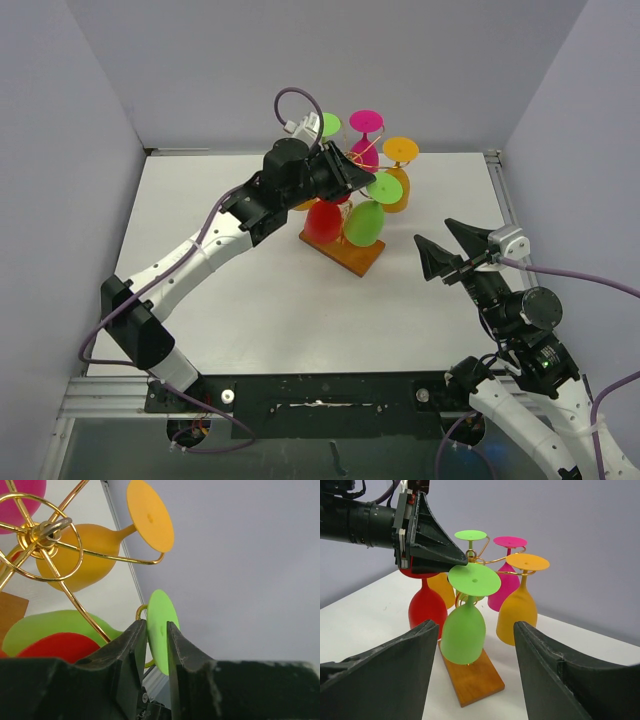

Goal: Place the wine glass upside down on the wine glass rack

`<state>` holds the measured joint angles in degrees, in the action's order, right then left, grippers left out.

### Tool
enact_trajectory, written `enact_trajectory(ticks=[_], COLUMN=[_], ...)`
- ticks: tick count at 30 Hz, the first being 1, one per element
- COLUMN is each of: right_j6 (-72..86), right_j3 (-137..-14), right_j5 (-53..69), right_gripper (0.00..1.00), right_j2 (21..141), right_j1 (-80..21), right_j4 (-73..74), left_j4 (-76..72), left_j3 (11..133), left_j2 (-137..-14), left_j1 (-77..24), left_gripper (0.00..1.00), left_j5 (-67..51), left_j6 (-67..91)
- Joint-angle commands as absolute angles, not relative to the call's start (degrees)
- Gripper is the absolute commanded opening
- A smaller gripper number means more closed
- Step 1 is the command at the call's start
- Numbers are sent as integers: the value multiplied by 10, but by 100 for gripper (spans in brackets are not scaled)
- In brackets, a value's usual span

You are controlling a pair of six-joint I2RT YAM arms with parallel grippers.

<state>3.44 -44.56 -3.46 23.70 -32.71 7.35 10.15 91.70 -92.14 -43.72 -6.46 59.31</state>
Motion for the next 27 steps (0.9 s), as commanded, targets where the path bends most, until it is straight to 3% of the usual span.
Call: enact_trajectory(ticks=[1, 6, 20, 27], right_j6=[34, 36, 47, 83], right_j3=[-446, -444, -446, -472], right_j5=[-43, -43, -45, -89], right_gripper=[63, 63, 64, 72], right_j2=[235, 234, 245, 266], right_j1=[-330, -331, -330, -330], right_j4=[52, 48, 43, 80], left_j4=[96, 104, 100, 92], left_j3=[957, 961, 969, 975], left_j2=[-918, -913, -894, -871], left_j1=[-436, -436, -435, -432], left_gripper=[24, 33, 41, 49], left_j5=[-60, -50, -23, -1], left_j6=[566, 557, 532, 500])
